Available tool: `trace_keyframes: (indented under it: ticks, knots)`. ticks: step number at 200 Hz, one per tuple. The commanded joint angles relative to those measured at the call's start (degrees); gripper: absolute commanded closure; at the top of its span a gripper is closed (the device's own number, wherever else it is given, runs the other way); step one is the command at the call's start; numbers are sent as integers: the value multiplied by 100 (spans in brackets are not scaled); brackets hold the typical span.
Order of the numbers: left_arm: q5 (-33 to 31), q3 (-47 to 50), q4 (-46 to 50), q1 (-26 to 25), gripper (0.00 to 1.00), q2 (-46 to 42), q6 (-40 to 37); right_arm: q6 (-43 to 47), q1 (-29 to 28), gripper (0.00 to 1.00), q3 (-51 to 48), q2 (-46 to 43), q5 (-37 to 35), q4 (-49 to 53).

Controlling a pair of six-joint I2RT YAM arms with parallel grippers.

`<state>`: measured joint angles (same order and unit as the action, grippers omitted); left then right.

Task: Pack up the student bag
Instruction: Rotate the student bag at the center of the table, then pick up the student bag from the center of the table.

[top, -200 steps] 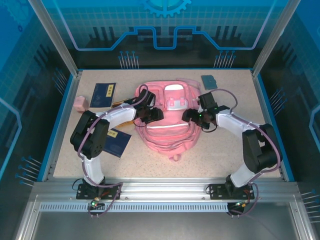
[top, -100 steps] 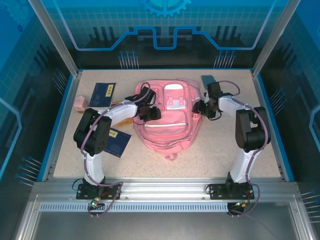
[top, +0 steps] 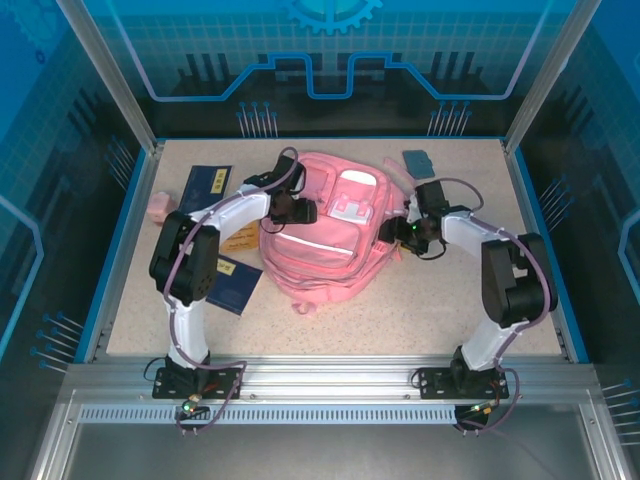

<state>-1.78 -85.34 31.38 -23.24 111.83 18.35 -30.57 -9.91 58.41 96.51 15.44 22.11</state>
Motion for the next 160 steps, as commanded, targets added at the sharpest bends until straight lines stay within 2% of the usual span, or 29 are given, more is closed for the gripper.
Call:
trace_keyframes:
  ticks: [1,24,36,77,95,160]
  knots:
    - [-328,8,511,-373,33,-707,-422,236,84,22,-32,-678,-505,444]
    - [-687,97,914,-862,30,-870,-688,377,169,5,-250,-1254,-874,509]
    - [-921,46,1122,-1135,30,-874,-712,402,195,0,-389,-1517,-1032,483]
    - [-1677,-403,1482,-2021,30,-505,-318,246,379,0,-720,-1936,-1182,358]
    - [-1694,-652,1494,-2239,32,-148,-68,145,437,0,-770,-1969,-1184,299]
    - [-2127,-2064,1782,-2413,36,1234,318,31,632,1,-1120,-2007,-1009,181]
